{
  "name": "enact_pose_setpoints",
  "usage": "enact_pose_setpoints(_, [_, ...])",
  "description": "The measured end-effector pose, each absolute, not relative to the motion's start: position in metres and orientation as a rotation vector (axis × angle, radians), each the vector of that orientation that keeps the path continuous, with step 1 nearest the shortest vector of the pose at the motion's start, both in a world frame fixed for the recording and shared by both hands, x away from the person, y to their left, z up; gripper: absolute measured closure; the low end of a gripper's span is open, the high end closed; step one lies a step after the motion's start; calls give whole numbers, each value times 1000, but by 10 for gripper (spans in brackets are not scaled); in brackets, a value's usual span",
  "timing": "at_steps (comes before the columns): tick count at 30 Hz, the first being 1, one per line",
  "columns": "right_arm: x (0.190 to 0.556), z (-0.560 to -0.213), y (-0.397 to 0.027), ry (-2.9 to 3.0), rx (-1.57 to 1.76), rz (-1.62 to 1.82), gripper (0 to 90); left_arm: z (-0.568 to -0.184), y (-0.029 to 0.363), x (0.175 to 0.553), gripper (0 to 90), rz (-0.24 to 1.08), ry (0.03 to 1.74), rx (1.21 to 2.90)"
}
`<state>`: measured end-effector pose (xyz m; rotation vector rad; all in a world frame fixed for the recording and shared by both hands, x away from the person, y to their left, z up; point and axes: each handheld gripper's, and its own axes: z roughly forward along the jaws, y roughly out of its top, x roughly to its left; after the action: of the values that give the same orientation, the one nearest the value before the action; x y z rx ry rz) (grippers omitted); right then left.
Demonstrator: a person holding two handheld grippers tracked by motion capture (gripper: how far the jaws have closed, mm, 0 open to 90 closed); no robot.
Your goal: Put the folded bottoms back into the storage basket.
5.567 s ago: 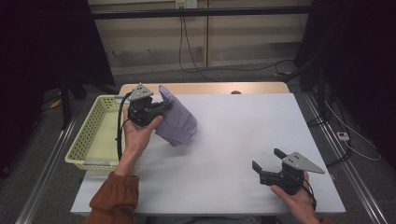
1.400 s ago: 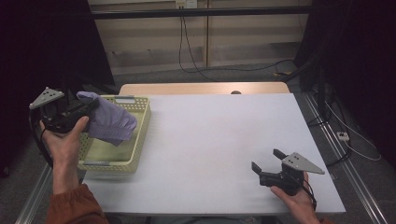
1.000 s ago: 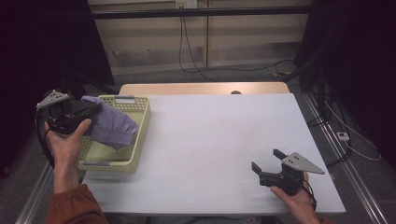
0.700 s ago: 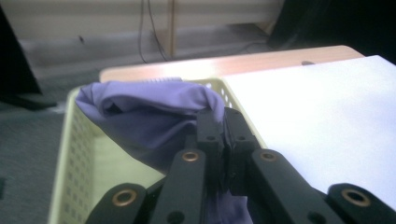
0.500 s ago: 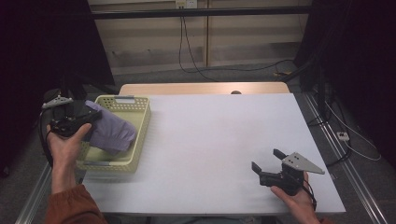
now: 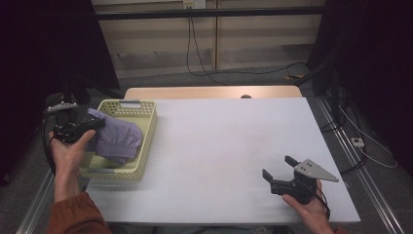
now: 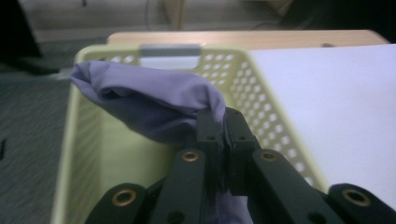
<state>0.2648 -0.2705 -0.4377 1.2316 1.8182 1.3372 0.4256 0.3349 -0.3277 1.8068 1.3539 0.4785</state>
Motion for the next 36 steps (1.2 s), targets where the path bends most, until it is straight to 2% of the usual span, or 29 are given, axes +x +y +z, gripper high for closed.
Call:
enact_pose_setpoints(7, [265,-438,-270,1817,1237,1337,52,-337,339,431,870,518,1413,1841])
enact_pose_setpoints(24, [265,-438,-269,1825,1232,1338,53,-358,321,452,870,486,1286,1852])
enact_pose_setpoints(28, [264,-438,-270,1820,1234,1341,53,-361,319,455,870,530,1331,1913])
enact_pose_setpoints(36, [265,-438,-269,1822,1234,1339,53,-374,331,461,868,523,1429,1913])
